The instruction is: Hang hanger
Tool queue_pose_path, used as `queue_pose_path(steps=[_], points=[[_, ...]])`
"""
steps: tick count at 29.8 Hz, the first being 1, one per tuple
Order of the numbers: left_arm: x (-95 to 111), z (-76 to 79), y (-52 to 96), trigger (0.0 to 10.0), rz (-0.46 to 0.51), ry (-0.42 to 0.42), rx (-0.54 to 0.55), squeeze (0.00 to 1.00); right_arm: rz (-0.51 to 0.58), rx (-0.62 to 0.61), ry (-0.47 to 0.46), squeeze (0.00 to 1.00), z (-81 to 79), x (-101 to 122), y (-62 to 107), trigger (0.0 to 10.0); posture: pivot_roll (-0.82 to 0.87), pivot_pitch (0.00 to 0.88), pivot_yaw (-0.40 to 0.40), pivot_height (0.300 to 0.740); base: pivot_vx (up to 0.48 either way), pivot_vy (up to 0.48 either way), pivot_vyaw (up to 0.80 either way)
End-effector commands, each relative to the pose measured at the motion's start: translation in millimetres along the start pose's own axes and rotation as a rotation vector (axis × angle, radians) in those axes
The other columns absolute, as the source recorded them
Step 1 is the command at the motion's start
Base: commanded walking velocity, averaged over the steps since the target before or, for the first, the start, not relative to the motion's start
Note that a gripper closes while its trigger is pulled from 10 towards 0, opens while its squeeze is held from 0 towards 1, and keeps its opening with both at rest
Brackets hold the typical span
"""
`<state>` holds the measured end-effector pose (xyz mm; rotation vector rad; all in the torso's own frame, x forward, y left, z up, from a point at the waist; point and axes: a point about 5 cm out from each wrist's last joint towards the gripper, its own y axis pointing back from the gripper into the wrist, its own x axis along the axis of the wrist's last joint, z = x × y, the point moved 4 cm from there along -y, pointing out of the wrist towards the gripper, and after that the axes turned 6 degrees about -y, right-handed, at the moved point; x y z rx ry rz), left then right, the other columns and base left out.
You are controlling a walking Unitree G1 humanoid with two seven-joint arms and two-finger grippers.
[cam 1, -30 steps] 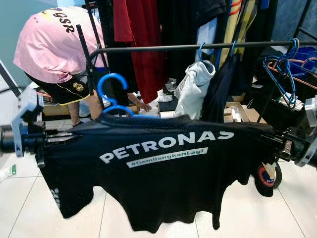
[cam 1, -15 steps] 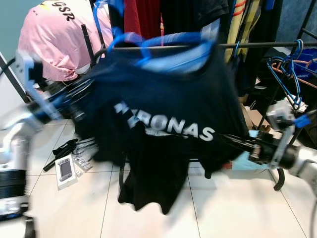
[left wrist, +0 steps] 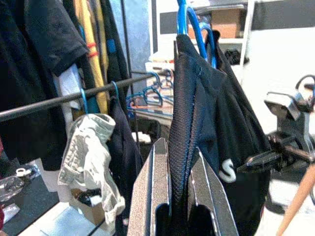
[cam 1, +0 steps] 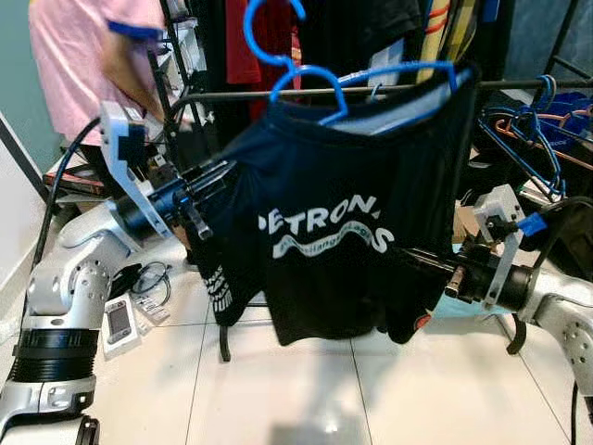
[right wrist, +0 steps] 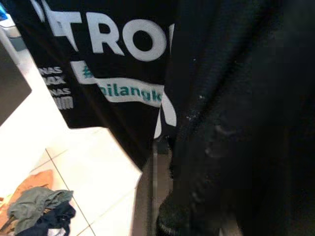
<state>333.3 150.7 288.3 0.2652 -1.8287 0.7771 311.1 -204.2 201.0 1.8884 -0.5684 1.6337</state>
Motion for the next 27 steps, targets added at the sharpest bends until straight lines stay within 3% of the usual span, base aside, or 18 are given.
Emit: queue_pose_path(steps=[1,2,3,4,7,8,10,12,13,15,19,20,22,23,27], points=[[13,-0.8,1.8,10.0,0.027,-0.054,-0.005,0.00,-0.027,0.000,-0.015,0.00,-0.5,-6,-1.1,10.0,-0.12,0.000,0.053,0.740,0.000,0.000,0.00],[13,-2.5,8.1,10.0,-0.009,-0.078,-0.017,0.00,0.053,-0.036,-0.040,1.00,7.1,8,5.7,10.0,-0.12,0.000,0.053,0.740,0.000,0.000,0.00],[13,-2.5,8.1,10.0,-0.009,-0.078,-0.017,0.00,0.053,-0.036,-0.040,1.00,7.1,8,5.7,10.0,-0.12,0.000,0.053,0.740,0.000,0.000,0.00],[15,-5.4,16.3,10.0,-0.035,-0.099,-0.032,0.00,0.136,-0.039,-0.061,1.00,10.4,22,15.3,10.0,-0.12,0.000,0.051,0.740,0.000,0.000,0.00],[15,-5.4,16.3,10.0,-0.035,-0.099,-0.032,0.00,0.136,-0.039,-0.061,1.00,10.4,22,15.3,10.0,-0.12,0.000,0.051,0.740,0.000,0.000,0.00],[19,-8.4,23.7,10.0,-0.056,-0.120,-0.043,0.00,0.205,-0.025,-0.078,1.00,11.4,34,25.6,10.0,-0.12,0.000,0.049,0.740,0.000,0.000,0.00],[19,-8.4,23.7,10.0,-0.056,-0.120,-0.043,0.00,0.205,-0.025,-0.078,1.00,11.4,34,25.6,10.0,-0.12,0.000,0.049,0.740,0.000,0.000,0.00],[32,-13.6,38.0,10.0,-0.074,-0.153,-0.069,0.00,0.325,0.027,-0.082,1.00,9.8,54,50.0,10.0,-0.11,0.000,0.043,0.740,0.000,0.000,0.00],[32,-13.6,38.0,10.0,-0.074,-0.153,-0.069,0.00,0.325,0.027,-0.082,1.00,9.8,54,50.0,10.0,-0.11,0.000,0.043,0.740,0.000,0.000,0.00],[37,-9.2,43.5,10.0,-0.084,-0.159,-0.108,0.00,0.475,0.029,-0.085,1.00,11.7,76,65.3,10.0,-0.12,0.000,0.044,0.740,0.000,0.000,0.00],[37,-0.9,42.9,10.0,-0.091,-0.157,-0.150,0.00,0.541,-0.008,-0.080,1.00,15.9,85,69.9,10.0,-0.12,0.000,0.043,0.740,0.000,0.000,0.00],[38,3.0,41.4,10.0,-0.088,-0.155,-0.165,0.00,0.527,-0.027,-0.086,0.32,19.2,84,68.6,10.0,-0.12,0.000,0.043,0.740,0.000,0.000,0.00],[38,5.2,40.5,10.0,-0.085,-0.155,-0.174,0.00,0.513,-0.039,-0.092,0.32,21.5,83,67.6,10.0,-0.12,0.000,0.043,0.740,0.000,0.000,0.00],[39,8.2,39.3,10.0,-0.084,-0.154,-0.189,0.00,0.481,-0.051,-0.093,0.00,23.8,80,63.6,10.0,-0.12,0.000,0.043,0.740,0.000,0.000,0.00],[40,14.7,37.2,10.0,-0.083,-0.154,-0.226,0.00,0.435,-0.077,-0.103,0.00,28.5,74,55.2,10.0,-0.11,0.000,0.043,0.740,0.000,0.000,0.00]])
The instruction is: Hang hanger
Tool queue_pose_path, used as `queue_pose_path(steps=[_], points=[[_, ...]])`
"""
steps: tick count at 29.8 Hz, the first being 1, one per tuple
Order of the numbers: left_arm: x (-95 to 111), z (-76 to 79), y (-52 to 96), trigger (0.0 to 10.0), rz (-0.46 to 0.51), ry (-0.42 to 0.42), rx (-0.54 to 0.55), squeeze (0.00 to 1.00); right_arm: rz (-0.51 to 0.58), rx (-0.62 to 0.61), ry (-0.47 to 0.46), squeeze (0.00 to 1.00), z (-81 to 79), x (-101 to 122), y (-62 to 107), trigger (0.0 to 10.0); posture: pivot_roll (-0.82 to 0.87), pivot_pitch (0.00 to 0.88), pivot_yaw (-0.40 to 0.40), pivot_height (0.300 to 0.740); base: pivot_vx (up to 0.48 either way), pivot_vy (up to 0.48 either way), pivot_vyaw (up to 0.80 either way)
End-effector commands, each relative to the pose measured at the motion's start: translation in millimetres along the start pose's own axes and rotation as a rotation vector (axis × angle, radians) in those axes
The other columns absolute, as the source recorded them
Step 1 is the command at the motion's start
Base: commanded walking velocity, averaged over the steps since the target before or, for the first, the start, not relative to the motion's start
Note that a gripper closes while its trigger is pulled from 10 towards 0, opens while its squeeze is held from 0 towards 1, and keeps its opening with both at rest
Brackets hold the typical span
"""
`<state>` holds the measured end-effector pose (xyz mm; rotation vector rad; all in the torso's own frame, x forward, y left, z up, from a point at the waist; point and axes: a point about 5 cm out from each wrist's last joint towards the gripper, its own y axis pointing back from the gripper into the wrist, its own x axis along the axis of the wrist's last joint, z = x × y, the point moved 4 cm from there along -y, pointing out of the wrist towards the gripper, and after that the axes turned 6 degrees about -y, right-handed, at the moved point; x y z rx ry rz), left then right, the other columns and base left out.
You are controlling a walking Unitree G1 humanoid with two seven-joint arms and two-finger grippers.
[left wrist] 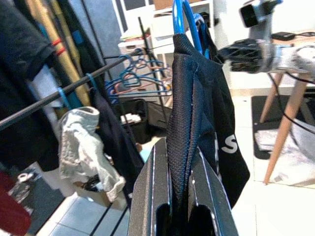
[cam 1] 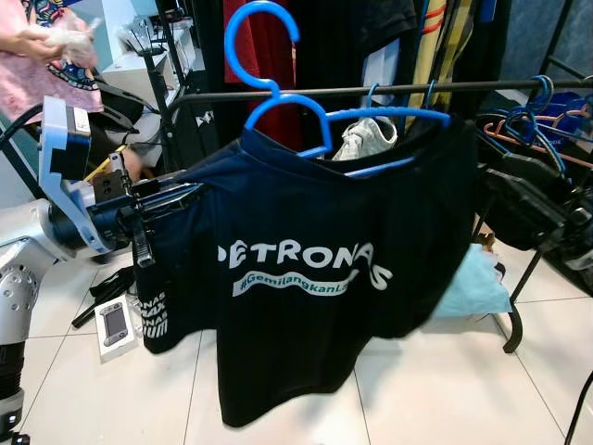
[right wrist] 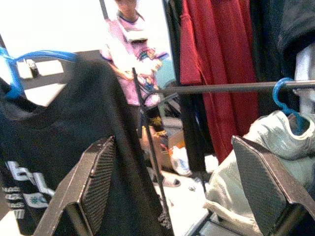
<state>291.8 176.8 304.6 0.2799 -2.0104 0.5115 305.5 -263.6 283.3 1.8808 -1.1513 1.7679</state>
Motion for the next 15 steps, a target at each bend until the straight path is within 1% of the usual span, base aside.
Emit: queue_pose_path(steps=[1,3,5,7,8,9,15], points=[[5,4.4,0.2,10.0,0.012,-0.002,-0.032,0.00,-0.038,-0.011,-0.013,0.00,1.6,-8,-4.9,10.0,-0.11,0.000,0.043,0.740,0.000,0.000,0.00],[6,5.2,-0.6,10.0,0.013,-0.003,-0.038,0.00,-0.055,-0.011,-0.019,0.00,1.9,-11,-6.1,10.0,-0.11,0.000,0.043,0.740,0.000,0.000,0.00],[9,6.1,-1.8,10.0,0.015,-0.006,-0.051,0.00,-0.081,0.037,-0.036,0.00,-5.0,-16,-6.4,10.0,-0.11,0.000,0.043,0.740,0.000,0.000,0.00],[9,6.1,-1.8,10.0,0.015,-0.006,-0.051,0.00,-0.081,0.037,-0.036,0.00,-5.0,-16,-6.4,10.0,-0.11,0.000,0.043,0.740,0.000,0.000,0.00],[10,6.6,-2.2,10.0,0.015,-0.007,-0.057,0.00,-0.084,0.066,-0.044,0.00,-9.1,-17,-5.6,2.4,-0.11,0.000,0.043,0.740,0.000,0.000,0.00],[10,6.7,-2.6,10.0,0.016,-0.008,-0.059,0.00,-0.084,0.087,-0.050,0.00,-12.1,-17,-4.4,0.0,-0.11,0.000,0.043,0.740,0.000,0.000,0.00],[10,6.3,-3.2,10.0,0.012,-0.005,-0.058,0.00,-0.083,0.095,-0.048,0.00,-13.4,-16,-0.8,0.0,-0.12,0.000,0.045,0.740,0.000,0.000,0.00]])
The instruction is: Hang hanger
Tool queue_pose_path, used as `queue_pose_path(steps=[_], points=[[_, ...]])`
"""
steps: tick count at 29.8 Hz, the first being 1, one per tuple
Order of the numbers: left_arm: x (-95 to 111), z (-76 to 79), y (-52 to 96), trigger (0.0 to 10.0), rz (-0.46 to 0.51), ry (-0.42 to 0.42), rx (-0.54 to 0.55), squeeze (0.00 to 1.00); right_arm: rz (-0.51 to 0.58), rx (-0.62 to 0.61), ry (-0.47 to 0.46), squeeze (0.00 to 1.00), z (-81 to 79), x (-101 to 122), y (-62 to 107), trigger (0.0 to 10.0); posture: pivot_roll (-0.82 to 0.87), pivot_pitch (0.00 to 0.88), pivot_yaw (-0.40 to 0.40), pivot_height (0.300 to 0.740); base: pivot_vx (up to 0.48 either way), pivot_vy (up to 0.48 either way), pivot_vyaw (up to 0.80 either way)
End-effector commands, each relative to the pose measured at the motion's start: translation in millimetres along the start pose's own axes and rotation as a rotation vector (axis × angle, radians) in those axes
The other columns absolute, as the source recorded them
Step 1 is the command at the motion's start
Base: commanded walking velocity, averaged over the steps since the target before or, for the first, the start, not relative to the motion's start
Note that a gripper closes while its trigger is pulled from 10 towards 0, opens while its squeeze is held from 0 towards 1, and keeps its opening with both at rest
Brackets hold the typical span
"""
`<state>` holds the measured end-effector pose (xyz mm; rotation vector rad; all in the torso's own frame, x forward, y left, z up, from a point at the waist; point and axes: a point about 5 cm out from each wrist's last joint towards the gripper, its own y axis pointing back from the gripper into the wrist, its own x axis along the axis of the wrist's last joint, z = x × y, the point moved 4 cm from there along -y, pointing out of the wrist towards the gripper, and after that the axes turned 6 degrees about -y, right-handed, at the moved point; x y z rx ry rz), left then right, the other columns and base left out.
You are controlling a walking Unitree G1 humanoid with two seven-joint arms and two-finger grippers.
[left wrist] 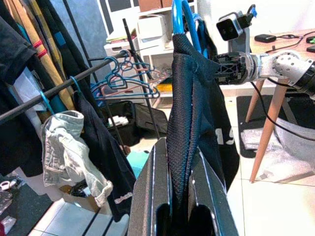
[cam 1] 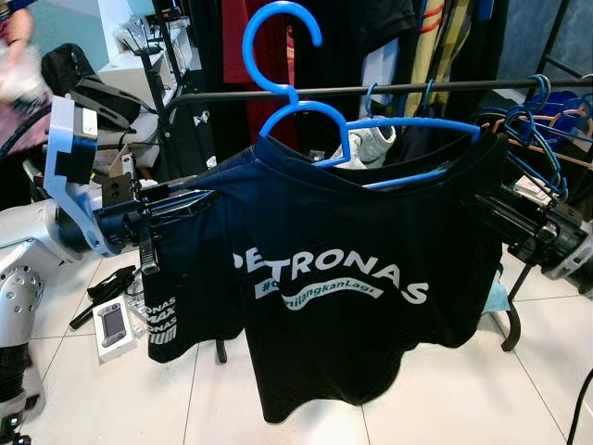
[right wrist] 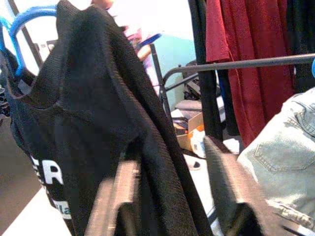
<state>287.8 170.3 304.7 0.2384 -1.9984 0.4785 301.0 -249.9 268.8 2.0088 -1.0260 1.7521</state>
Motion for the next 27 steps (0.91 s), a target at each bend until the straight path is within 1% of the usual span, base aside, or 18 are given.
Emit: queue_pose_path(steps=[1,3,8,11,12,14,15,16,17,19,20,21,22,23,24,25,27], points=[[8,0.5,0.9,10.0,0.001,-0.028,-0.018,0.00,-0.006,0.014,0.012,0.00,-3.5,2,0.1,0.0,-0.12,0.000,0.045,0.740,0.000,0.000,0.00],[7,-0.2,1.5,10.0,-0.004,-0.025,-0.015,0.00,0.013,-0.011,0.023,0.00,-0.3,5,0.9,0.0,-0.12,0.000,0.047,0.740,0.000,0.000,0.00],[0,-2.3,5.8,10.0,-0.027,-0.012,-0.004,0.00,0.058,-0.014,0.025,0.00,1.4,10,1.8,0.0,-0.12,0.000,0.046,0.740,0.000,0.000,0.00],[-3,-2.6,7.7,10.0,-0.039,-0.008,-0.002,0.00,0.068,-0.014,0.024,0.00,1.8,12,2.3,0.0,-0.12,0.000,0.048,0.740,0.000,0.000,0.00],[-9,-2.6,12.9,10.0,-0.065,0.002,-0.004,0.00,0.091,-0.020,0.023,0.00,3.4,17,4.1,0.0,-0.12,0.000,0.048,0.740,0.000,0.000,0.00],[-9,-2.6,12.9,10.0,-0.065,0.002,-0.004,0.00,0.091,-0.020,0.023,0.00,3.4,17,4.1,0.0,-0.12,0.000,0.048,0.740,0.000,0.000,0.00],[-18,-1.4,23.0,10.0,-0.109,0.018,-0.013,0.00,0.146,-0.054,0.024,0.00,10.1,29,8.2,0.0,-0.11,0.000,0.048,0.740,0.000,0.000,0.00],[-18,-1.4,23.0,10.0,-0.109,0.018,-0.013,0.00,0.146,-0.054,0.024,0.00,10.1,29,8.2,0.0,-0.11,0.000,0.048,0.740,0.000,0.000,0.00],[-34,9.8,35.8,10.0,-0.197,0.051,-0.073,0.00,0.212,-0.102,0.024,0.00,18.4,44,13.2,0.0,-0.12,0.000,0.050,0.740,0.000,0.000,0.00],[-34,9.8,35.8,10.0,-0.197,0.051,-0.073,0.00,0.212,-0.102,0.024,0.00,18.4,44,13.2,0.0,-0.12,0.000,0.050,0.740,0.000,0.000,0.00],[-46,19.7,44.9,10.0,-0.262,0.080,-0.124,0.00,0.255,-0.137,0.025,0.00,23.9,54,16.8,0.0,-0.12,0.000,0.050,0.740,0.000,0.000,0.00],[-46,19.7,44.9,10.0,-0.262,0.080,-0.124,0.00,0.255,-0.137,0.025,0.00,23.9,54,16.8,0.0,-0.12,0.000,0.050,0.740,0.000,0.000,0.00],[-56,31.8,48.6,10.0,-0.322,0.094,-0.188,0.00,0.275,-0.160,0.025,0.00,26.8,59,17.4,0.0,-0.12,0.000,0.046,0.740,0.000,0.000,0.00],[-62,39.5,49.2,10.0,-0.353,0.101,-0.228,0.00,0.278,-0.171,0.027,0.00,27.7,60,16.5,0.0,-0.12,0.000,0.046,0.740,0.000,0.000,0.00],[-62,39.5,49.2,10.0,-0.353,0.101,-0.228,0.00,0.278,-0.171,0.027,0.00,27.7,60,16.5,0.0,-0.12,0.000,0.046,0.740,0.000,0.000,0.00],[-65,43.1,47.9,10.0,-0.367,0.096,-0.251,0.00,0.278,-0.179,0.026,0.00,28.2,59,15.0,0.0,-0.12,0.000,0.045,0.740,0.000,0.000,0.00],[-65,43.4,45.4,10.0,-0.364,0.088,-0.255,0.00,0.274,-0.185,0.025,0.00,28.6,58,13.6,0.0,-0.12,0.000,0.045,0.740,0.000,0.000,0.00]])
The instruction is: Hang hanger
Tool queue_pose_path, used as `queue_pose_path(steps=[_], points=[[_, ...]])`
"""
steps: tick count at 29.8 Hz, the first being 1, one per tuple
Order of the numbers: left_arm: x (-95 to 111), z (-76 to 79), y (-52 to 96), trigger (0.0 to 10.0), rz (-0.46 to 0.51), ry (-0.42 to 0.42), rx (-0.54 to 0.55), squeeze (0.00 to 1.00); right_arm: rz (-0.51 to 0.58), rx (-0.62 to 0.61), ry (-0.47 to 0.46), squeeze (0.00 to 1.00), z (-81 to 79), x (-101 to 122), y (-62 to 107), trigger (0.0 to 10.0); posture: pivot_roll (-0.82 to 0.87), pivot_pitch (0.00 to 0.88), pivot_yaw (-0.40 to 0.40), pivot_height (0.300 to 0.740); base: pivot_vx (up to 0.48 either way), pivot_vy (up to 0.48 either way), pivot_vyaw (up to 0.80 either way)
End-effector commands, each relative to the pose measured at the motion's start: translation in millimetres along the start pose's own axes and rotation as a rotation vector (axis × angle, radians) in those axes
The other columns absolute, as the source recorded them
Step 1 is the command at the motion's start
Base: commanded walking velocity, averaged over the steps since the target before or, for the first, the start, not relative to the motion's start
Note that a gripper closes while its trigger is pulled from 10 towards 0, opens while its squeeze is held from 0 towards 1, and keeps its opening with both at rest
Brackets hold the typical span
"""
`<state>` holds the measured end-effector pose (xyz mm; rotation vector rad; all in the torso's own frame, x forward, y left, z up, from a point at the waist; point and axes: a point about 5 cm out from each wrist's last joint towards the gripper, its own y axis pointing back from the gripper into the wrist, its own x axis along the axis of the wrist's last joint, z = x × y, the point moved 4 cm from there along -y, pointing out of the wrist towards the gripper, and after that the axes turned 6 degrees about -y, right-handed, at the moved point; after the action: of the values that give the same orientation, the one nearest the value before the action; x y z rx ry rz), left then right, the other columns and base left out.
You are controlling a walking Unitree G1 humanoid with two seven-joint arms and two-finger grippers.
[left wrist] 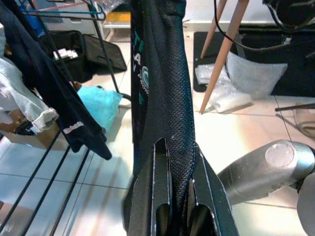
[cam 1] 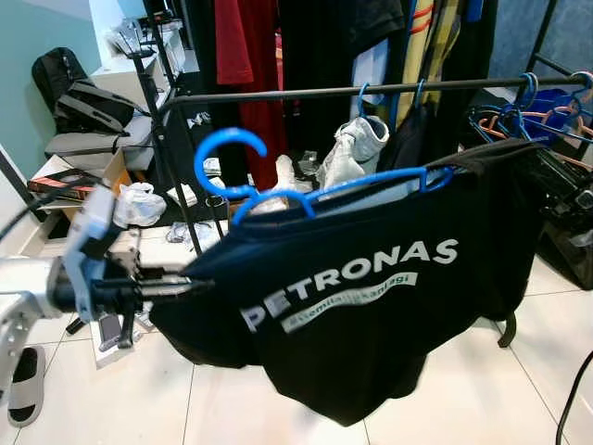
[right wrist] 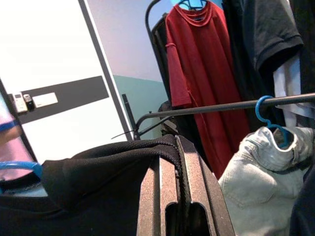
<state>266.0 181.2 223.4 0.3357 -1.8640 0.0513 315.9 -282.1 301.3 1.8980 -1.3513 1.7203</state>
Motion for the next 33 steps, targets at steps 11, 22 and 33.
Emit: queue_pose_path(steps=[11,22,33], points=[[52,-6.8,1.4,10.0,0.223,-0.071,0.003,0.00,-0.336,-0.221,-0.010,0.00,27.4,-70,6.4,0.0,-0.12,0.000,0.043,0.740,0.000,0.000,0.00],[60,-14.6,-13.7,10.0,0.311,-0.094,0.029,0.00,-0.421,-0.073,-0.039,0.00,-4.8,-104,-7.4,0.0,-0.12,0.000,0.044,0.740,0.000,0.000,0.00],[31,-40.8,-26.0,10.0,0.071,-0.135,0.163,0.00,-0.577,0.135,0.067,1.00,-34.7,-109,15.0,10.0,-0.12,0.000,0.043,0.740,0.000,0.000,0.00]])
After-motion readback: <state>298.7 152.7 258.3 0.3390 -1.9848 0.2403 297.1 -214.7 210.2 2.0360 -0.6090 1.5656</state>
